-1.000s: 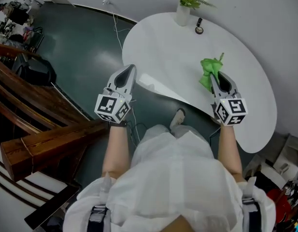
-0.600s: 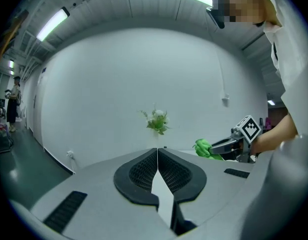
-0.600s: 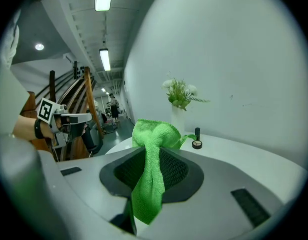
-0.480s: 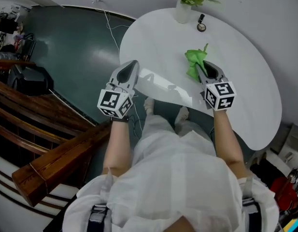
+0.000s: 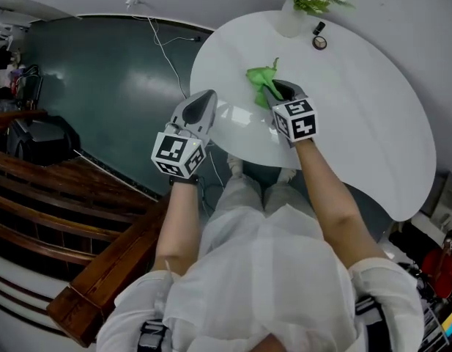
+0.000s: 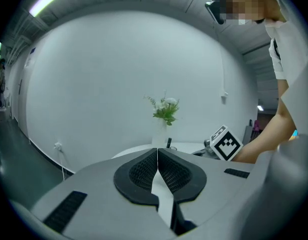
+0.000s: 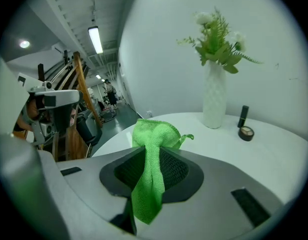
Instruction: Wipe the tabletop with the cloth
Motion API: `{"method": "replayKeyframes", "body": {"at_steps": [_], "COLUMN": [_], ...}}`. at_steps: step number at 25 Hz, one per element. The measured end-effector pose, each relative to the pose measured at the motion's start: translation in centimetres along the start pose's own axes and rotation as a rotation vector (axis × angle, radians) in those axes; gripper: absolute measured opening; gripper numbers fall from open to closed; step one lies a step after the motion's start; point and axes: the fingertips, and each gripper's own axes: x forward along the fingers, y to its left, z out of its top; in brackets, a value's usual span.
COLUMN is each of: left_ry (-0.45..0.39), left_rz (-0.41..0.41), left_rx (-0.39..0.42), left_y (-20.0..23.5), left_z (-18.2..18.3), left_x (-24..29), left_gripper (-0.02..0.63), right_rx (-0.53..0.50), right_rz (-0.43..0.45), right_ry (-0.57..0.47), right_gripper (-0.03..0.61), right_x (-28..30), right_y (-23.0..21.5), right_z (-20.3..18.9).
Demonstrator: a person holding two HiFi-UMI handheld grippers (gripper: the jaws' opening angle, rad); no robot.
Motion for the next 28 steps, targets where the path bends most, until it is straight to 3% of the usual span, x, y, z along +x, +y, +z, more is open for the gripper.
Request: {"method": "replayKeyframes", "body": {"at_steps": [4,11,18,28], "left_ry": [0.020,0.055,0.090,0.101], "left_rz": [-0.014,-0.021,-0.071,-0.130], "left_rx": [0.007,0.021,0.048,0.061], "left_y": [0.9,2.6,1.1,-2.8], "left_z": [-0.5,-1.4,-2.2,-2.1], "left_x": [-0.3,-0.2,1.1,3.8], "left_gripper": [0.018,0.018,0.018,0.018], "right_rx": [0.028,-0.024,-0.150,-0.051], "right_rz": [0.012,-0.034,-0.056,-0.189], "right_ry": [0.045,0.082,0.107,0.123], "right_gripper": [0.083,0.083,0.083,0.083], "right_x": [5.1,9.3,9.2,3.1], "right_y": [1.6,1.8,0.8,-7.2], "right_z": [-0.3,0.2,-0.2,-3.3]}}
